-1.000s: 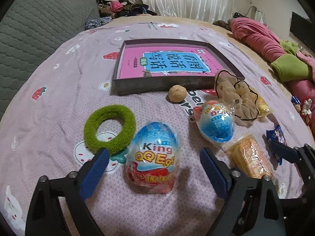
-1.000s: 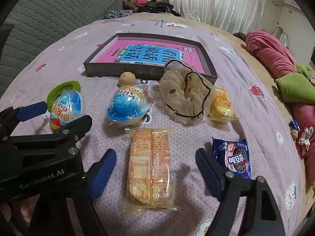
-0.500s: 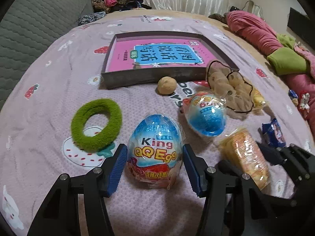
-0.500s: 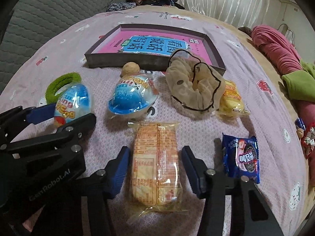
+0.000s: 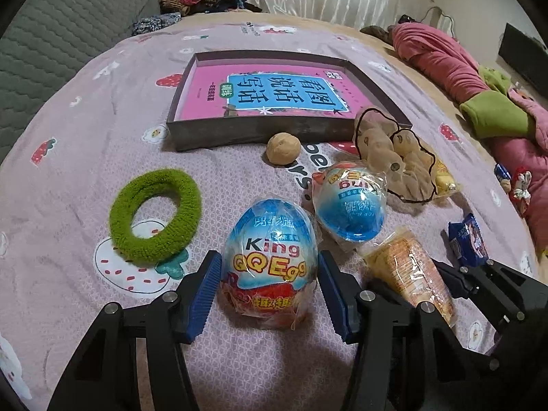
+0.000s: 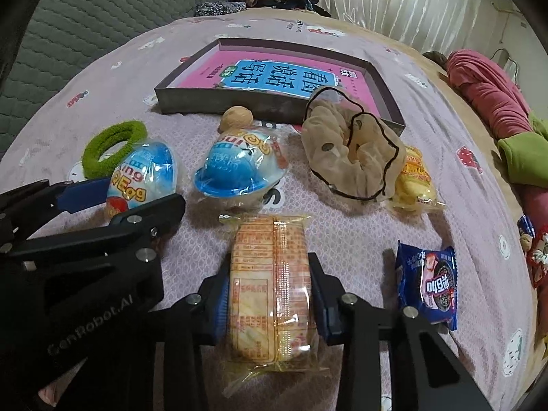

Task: Organize objects
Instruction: 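Grasp the King QQ Egg with the left tool while the right tool grasps the wafer pack, then lift and carry the King egg and wafer pack over the pink book tray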

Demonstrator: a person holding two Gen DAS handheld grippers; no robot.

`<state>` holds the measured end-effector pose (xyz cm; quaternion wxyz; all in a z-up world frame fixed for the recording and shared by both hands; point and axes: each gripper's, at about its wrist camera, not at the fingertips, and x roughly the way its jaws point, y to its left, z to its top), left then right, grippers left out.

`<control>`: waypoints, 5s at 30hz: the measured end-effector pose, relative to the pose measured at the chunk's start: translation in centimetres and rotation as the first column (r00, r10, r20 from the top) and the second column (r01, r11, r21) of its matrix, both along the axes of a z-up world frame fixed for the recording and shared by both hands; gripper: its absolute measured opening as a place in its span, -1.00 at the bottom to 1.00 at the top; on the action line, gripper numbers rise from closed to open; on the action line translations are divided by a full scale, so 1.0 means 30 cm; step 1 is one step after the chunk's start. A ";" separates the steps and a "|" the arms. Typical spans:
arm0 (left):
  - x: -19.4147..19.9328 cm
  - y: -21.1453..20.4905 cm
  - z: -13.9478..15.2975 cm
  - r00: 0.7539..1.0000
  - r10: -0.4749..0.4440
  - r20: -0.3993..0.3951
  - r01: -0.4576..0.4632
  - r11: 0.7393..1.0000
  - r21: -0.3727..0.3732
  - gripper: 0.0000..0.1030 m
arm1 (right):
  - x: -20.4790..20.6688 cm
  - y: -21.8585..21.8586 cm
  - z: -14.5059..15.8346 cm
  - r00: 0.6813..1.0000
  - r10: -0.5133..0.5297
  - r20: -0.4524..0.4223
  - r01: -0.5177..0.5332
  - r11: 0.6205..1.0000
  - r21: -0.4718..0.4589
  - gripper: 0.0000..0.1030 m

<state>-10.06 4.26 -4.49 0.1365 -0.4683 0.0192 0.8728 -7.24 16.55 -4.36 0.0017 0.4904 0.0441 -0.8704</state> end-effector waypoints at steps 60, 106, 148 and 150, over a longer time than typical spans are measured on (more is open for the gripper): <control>0.100 -0.030 0.320 0.985 0.066 -0.158 -0.066 0.998 0.002 0.14 | 0.075 0.099 0.374 0.971 -0.046 -0.233 0.037 0.998 -0.040 -0.23; -0.351 0.004 0.441 0.968 0.111 -0.223 -0.118 0.993 -0.018 0.14 | -0.313 0.213 0.567 0.934 -0.028 -0.355 0.014 0.999 -0.042 -0.23; -0.873 0.150 0.143 0.985 0.083 -0.153 -0.083 0.997 0.006 0.14 | -0.838 0.292 0.256 0.958 -0.108 -0.266 0.075 0.989 -0.129 -0.23; -0.891 0.154 0.113 0.986 0.085 -0.141 -0.087 0.996 -0.005 0.14 | -0.856 0.297 0.220 0.962 -0.111 -0.249 0.083 0.989 -0.122 -0.23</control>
